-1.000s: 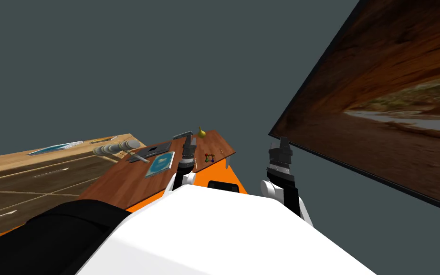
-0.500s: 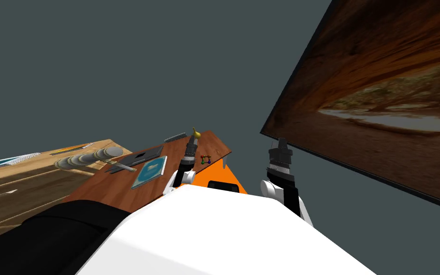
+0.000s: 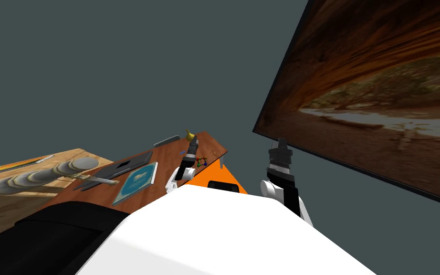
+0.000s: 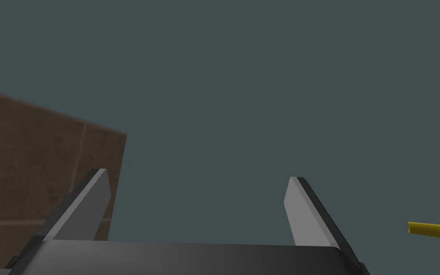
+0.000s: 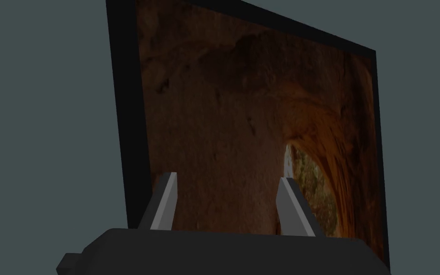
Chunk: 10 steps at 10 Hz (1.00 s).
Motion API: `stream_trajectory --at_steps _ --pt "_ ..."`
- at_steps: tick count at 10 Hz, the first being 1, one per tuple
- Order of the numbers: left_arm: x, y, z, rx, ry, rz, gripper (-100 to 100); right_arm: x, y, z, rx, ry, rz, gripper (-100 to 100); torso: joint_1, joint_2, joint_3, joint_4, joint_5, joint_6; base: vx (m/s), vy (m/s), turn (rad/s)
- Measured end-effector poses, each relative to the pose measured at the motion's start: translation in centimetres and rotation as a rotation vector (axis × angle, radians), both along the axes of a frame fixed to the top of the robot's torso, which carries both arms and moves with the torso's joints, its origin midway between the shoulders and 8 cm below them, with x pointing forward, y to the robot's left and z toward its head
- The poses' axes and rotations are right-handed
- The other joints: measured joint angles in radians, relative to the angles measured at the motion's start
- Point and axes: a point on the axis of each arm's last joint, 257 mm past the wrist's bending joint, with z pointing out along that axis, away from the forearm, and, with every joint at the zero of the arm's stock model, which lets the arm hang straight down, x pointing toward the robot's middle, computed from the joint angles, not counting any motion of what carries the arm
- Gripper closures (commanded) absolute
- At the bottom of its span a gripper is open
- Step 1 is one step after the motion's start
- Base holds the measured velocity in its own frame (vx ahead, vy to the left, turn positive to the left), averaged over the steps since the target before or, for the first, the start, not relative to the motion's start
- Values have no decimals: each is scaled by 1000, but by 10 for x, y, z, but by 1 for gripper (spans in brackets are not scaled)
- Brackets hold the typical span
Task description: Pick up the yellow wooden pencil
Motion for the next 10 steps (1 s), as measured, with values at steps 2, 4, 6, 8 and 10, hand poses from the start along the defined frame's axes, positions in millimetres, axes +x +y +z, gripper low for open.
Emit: stream_trajectory --at_steps 2,4,6,8,10 --pt "10 6 -12 8 47 10 -100 0 0 0 0 0 0 0 0 0 0 0 0 0 15 -2 -191" --pt "21 10 -25 16 98 19 -100 0 0 0 0 0 0 0 0 0 0 0 0 0 17 -5 -190" --pt "35 18 -39 26 147 28 -100 0 0 0 0 0 0 0 0 0 0 0 0 0 16 -5 -211" --pt "46 25 -54 36 202 38 -100 0 0 0 0 0 0 0 0 0 0 0 0 0 17 -3 -196" --pt "60 32 -68 45 262 46 -100 0 0 0 0 0 0 0 0 -1 0 0 0 0 20 1 -221"
